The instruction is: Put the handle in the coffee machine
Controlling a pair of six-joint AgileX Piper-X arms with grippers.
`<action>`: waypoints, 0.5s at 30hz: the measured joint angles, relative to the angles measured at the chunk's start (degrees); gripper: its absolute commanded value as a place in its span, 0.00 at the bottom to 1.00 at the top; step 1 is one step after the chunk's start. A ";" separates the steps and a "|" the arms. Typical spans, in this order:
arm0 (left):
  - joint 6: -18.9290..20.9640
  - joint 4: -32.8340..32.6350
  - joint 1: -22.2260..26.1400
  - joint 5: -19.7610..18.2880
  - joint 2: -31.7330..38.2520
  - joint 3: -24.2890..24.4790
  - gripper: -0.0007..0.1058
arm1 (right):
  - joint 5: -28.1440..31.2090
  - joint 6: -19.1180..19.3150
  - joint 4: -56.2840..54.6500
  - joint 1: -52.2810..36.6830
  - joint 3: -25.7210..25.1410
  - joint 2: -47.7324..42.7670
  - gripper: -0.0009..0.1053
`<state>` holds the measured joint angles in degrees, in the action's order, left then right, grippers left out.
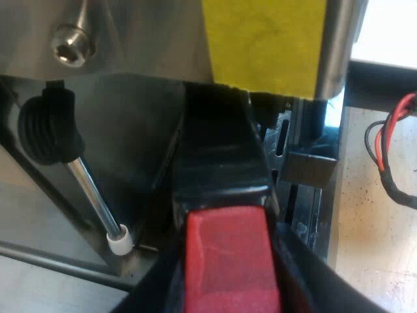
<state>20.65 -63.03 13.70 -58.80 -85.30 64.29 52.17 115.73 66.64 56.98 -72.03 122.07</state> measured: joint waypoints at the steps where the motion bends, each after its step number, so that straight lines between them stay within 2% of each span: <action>1: 0.00 0.00 0.00 0.00 0.00 0.00 0.19 | 0.00 0.00 0.00 0.00 0.00 0.00 0.35; 3: -0.45 0.00 0.00 0.00 0.00 0.00 0.30 | 0.00 0.00 0.00 0.00 0.11 0.00 0.35; 4: -1.25 -0.41 0.13 -0.18 0.14 0.00 0.52 | 0.00 0.00 0.00 0.00 0.11 0.00 0.35; 8: -3.71 -2.47 0.75 -1.39 1.89 0.42 0.52 | 0.63 0.11 0.56 0.00 0.22 0.00 0.35; 15: -3.95 -2.74 1.73 -2.66 2.36 0.58 0.52 | 0.91 0.04 0.81 -0.06 0.22 0.00 0.35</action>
<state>16.70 -65.78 15.44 -61.46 -82.95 64.87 53.08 115.78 67.45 56.92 -71.81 122.07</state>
